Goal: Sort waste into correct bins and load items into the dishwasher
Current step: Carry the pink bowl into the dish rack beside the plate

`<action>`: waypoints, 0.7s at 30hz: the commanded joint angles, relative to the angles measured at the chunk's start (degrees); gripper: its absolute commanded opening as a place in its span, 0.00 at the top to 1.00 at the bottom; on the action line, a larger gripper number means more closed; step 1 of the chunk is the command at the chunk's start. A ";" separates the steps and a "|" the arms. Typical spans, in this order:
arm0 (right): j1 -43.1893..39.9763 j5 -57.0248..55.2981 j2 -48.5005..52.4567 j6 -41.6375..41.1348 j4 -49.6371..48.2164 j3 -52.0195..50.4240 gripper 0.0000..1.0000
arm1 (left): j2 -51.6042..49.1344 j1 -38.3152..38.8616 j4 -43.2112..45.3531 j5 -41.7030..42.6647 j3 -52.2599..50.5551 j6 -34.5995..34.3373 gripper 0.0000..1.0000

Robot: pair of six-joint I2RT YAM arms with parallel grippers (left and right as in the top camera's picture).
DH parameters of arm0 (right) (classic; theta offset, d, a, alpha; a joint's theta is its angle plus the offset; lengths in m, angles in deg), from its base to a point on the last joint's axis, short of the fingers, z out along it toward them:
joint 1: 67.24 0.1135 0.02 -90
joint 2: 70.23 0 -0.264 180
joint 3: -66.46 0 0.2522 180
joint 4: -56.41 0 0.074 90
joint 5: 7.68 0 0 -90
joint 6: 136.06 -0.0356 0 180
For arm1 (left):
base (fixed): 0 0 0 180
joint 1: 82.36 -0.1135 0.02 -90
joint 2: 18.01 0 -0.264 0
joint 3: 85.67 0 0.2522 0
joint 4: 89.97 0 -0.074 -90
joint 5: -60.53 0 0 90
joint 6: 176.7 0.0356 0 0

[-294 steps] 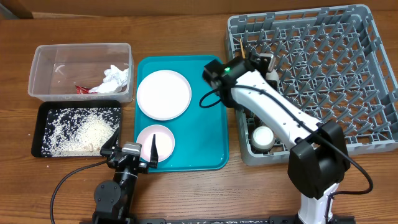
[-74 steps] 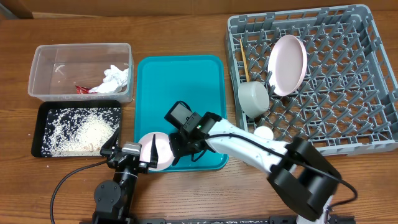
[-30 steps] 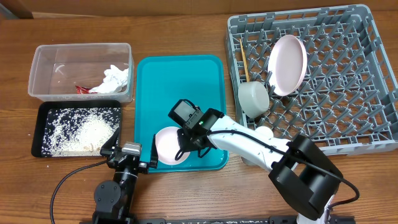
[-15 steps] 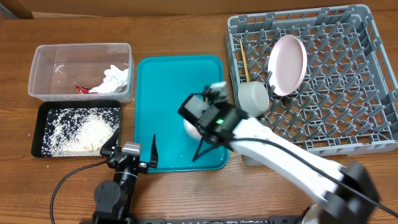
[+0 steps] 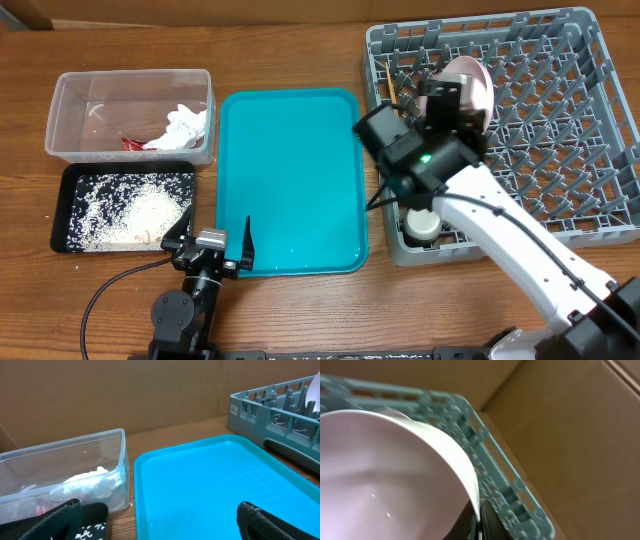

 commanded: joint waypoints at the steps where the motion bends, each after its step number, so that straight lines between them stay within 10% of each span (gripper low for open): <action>1: -4.24 1.84 0.44 0.35 0.66 -2.78 0.96 | 0.55 -0.39 0.00 -0.37 -0.20 1.05 0.00; 21: -12.28 9.09 0.63 -2.45 1.05 -6.21 0.96 | 0.55 -0.39 0.00 -0.37 -0.20 1.05 0.00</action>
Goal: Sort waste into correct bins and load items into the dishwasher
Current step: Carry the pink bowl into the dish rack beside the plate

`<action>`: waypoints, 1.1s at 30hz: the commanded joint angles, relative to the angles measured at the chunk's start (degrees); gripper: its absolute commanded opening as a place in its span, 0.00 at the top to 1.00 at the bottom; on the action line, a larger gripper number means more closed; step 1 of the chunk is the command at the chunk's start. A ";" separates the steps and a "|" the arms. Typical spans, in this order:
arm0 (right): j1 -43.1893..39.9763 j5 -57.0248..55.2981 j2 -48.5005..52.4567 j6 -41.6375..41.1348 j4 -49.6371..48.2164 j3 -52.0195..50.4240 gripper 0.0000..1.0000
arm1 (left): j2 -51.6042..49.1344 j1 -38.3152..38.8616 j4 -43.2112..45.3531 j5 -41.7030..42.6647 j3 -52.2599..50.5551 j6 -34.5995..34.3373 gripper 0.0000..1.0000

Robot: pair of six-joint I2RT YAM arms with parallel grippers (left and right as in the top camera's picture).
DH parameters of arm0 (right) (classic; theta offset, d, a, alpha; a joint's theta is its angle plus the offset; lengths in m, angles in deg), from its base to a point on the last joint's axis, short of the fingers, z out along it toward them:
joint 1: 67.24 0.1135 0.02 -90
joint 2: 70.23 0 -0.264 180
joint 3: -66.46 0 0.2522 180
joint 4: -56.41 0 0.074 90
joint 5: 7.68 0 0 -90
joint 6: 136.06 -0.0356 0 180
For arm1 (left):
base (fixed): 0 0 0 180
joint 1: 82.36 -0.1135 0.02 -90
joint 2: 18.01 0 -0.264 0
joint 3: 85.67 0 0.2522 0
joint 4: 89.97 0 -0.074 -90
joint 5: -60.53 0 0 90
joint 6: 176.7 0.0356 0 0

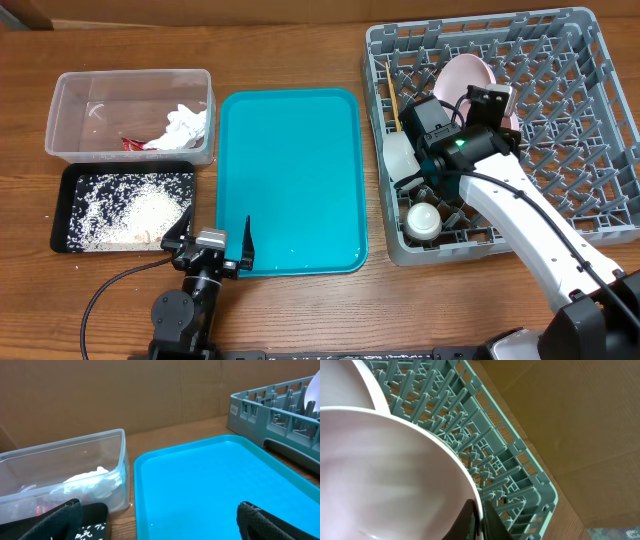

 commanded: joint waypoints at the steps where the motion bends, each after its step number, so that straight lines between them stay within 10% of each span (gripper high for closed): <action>1: -1.88 2.19 0.48 -0.46 2.21 -0.50 0.96 | 0.55 -0.39 0.00 -0.37 -0.22 1.05 0.00; 7: -2.45 5.86 0.55 -1.90 -2.71 -1.07 0.96 | 0.55 -0.39 0.00 -0.37 -0.22 1.05 0.00; 16: -5.70 14.27 0.74 20.65 -25.55 0.11 0.96 | 0.55 -0.39 0.00 -0.37 -0.22 1.05 0.00; 33: -7.80 28.11 -9.01 3.19 5.84 3.02 0.96 | 0.55 -0.39 0.00 -0.37 -0.22 1.05 0.00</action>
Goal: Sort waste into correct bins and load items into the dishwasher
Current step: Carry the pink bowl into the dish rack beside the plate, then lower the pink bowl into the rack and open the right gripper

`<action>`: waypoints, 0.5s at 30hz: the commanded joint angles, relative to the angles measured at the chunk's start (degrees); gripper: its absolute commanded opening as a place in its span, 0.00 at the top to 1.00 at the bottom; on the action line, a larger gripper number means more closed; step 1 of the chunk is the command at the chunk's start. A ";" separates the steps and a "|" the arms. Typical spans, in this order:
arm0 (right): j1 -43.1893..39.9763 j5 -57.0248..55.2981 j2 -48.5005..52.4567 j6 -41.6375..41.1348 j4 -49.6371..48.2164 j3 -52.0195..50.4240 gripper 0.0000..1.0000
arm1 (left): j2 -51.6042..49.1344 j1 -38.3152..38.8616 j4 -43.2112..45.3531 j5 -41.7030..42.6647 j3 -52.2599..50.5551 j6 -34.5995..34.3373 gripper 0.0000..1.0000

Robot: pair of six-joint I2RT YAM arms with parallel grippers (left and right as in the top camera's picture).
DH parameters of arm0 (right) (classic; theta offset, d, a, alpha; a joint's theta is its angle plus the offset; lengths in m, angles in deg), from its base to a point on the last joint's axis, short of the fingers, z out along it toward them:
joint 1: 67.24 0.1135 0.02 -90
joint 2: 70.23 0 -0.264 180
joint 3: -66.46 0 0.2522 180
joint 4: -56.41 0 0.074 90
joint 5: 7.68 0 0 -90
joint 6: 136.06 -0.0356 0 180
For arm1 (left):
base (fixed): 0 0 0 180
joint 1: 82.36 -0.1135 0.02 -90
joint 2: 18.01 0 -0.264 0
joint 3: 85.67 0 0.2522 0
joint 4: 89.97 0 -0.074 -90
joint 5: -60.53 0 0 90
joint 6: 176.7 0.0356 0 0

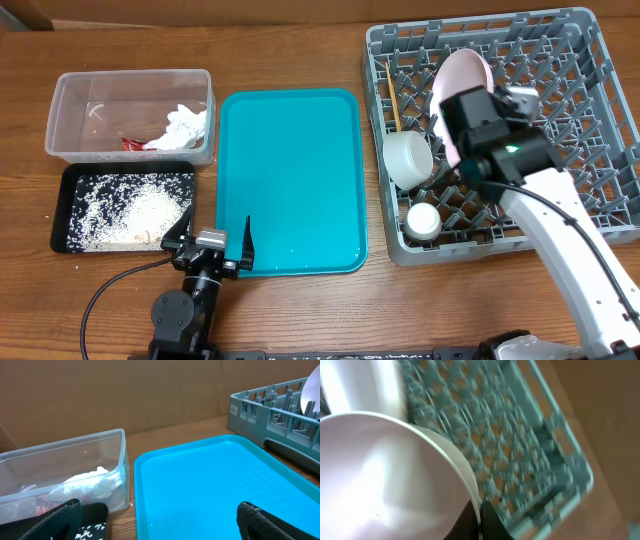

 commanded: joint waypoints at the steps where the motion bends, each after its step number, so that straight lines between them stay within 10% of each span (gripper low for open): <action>1: -1.92 7.54 -0.31 -5.40 2.38 0.92 0.96 | 0.55 -0.39 0.00 -0.37 -0.22 1.05 0.00; 15: -3.17 3.13 8.31 -0.22 -5.99 0.90 0.96 | 0.55 -0.39 0.00 -0.37 -0.22 1.05 0.00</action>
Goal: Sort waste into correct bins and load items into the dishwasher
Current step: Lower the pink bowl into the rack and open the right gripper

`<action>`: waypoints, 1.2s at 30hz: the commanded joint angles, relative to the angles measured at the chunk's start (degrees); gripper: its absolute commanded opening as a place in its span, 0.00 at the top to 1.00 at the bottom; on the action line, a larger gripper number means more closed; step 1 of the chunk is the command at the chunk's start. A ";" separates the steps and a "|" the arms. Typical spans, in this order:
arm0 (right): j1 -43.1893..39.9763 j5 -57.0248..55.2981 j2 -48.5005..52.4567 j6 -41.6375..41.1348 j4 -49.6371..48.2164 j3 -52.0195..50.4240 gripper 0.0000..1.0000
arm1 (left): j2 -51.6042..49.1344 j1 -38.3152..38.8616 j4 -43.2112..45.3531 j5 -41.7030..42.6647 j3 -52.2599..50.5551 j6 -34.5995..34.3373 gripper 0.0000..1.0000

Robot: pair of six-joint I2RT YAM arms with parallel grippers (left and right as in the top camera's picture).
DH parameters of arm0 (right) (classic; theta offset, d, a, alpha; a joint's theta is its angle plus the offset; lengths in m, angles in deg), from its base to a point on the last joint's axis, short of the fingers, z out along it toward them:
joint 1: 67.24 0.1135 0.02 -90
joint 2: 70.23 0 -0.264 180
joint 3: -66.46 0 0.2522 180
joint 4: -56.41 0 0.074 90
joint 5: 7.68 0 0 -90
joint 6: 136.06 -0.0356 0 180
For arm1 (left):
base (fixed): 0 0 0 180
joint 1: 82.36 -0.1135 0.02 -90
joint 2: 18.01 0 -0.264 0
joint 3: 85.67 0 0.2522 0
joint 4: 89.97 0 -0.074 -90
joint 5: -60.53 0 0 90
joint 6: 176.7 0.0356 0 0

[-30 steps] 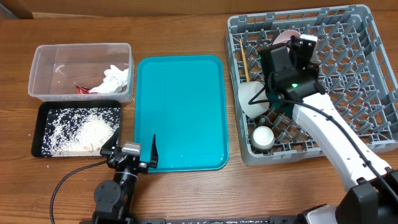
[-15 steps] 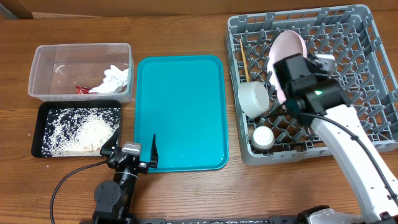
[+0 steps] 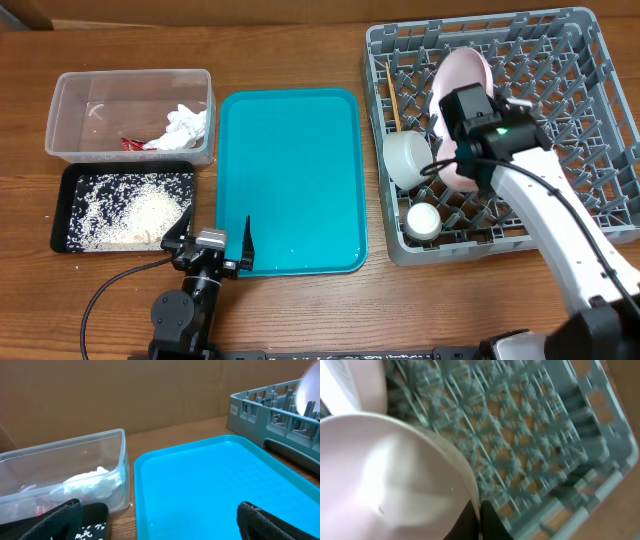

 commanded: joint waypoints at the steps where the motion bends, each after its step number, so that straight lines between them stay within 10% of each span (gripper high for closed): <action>1: -0.83 -2.84 1.31 4.00 -5.66 0.90 0.96 | 0.55 -0.39 0.00 -0.37 -0.22 1.05 0.00; 36: 4.28 -29.27 2.49 8.94 -5.33 1.25 0.96 | 0.55 -0.39 0.00 -0.37 -0.22 1.05 0.00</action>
